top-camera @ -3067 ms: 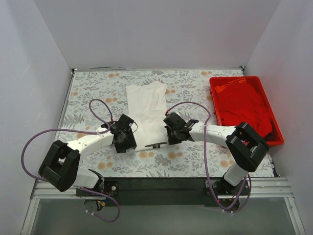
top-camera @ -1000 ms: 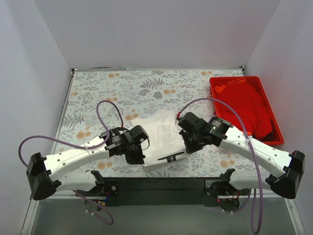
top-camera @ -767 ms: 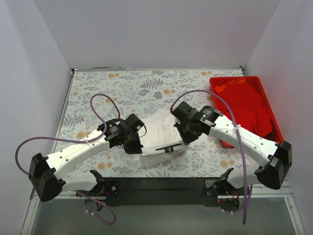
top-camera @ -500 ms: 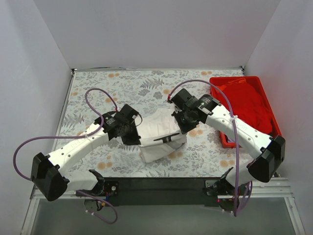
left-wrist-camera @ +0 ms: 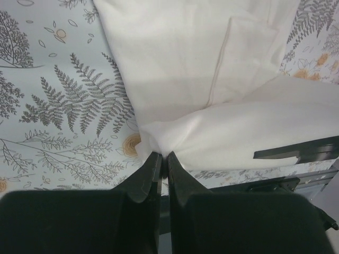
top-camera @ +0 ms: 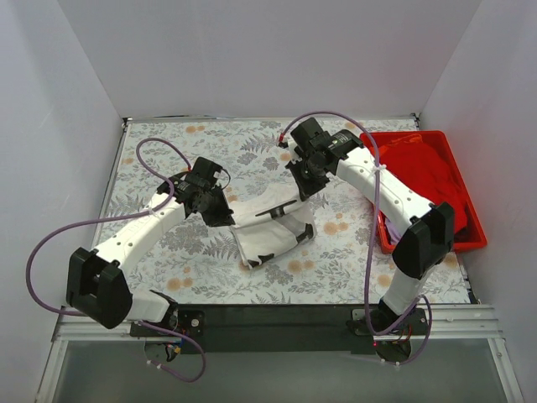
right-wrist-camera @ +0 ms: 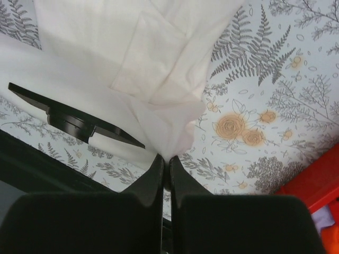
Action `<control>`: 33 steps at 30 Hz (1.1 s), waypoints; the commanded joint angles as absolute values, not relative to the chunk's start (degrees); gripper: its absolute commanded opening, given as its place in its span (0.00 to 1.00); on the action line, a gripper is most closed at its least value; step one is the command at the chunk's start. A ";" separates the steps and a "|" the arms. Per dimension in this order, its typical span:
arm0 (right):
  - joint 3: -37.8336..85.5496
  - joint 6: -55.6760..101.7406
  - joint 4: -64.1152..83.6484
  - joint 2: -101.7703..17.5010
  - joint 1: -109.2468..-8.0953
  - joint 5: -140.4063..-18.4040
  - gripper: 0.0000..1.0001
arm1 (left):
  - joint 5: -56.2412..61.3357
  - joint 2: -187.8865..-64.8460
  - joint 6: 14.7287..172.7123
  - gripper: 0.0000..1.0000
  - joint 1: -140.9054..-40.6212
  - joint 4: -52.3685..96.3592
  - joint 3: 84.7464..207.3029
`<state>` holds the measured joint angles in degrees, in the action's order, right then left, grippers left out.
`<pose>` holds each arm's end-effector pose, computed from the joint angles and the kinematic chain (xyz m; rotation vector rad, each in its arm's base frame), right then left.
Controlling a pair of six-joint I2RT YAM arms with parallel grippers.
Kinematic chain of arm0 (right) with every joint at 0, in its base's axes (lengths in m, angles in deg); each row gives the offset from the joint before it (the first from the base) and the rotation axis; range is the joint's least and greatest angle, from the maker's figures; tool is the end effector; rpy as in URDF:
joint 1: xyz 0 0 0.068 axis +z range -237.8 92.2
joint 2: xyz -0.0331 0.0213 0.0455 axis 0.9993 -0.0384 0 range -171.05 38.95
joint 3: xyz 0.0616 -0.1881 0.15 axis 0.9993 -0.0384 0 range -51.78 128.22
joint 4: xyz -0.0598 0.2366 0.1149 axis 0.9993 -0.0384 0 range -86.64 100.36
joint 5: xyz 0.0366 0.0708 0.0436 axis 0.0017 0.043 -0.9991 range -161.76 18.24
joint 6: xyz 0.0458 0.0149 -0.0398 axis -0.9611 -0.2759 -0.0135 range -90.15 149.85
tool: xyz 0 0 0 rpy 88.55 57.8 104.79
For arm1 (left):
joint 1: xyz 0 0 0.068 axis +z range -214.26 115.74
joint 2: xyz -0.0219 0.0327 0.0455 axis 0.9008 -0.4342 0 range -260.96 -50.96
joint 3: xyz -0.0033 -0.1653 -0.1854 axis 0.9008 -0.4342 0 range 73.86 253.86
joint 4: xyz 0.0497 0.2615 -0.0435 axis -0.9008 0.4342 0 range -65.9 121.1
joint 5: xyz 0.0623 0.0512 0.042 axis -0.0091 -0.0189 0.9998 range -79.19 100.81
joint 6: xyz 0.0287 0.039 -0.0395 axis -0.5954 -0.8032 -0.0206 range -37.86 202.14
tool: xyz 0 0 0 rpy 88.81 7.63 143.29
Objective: Fold and stack the t-shirts
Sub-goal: Fold the tshirt
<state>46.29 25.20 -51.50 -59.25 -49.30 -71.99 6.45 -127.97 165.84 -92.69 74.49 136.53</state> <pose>0.2855 0.2275 0.3018 -0.7807 2.5611 0.2503 0.2435 -0.1359 0.2315 -1.3220 2.5781 -0.6004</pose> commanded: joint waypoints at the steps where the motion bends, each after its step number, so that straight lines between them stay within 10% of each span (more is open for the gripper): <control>1: 50.44 29.05 -49.93 -62.12 -51.14 -74.22 0.01 | 6.50 -128.65 163.26 0.00 -90.11 72.01 136.61; 27: 42.63 28.71 -24.89 -74.87 -58.18 -79.32 0.03 | 17.49 -143.33 163.18 0.01 -85.36 51.43 131.51; 33: 40.69 27.30 -22.61 -69.96 -58.62 -78.45 0.38 | 17.14 -138.00 162.47 0.43 -85.36 52.84 131.69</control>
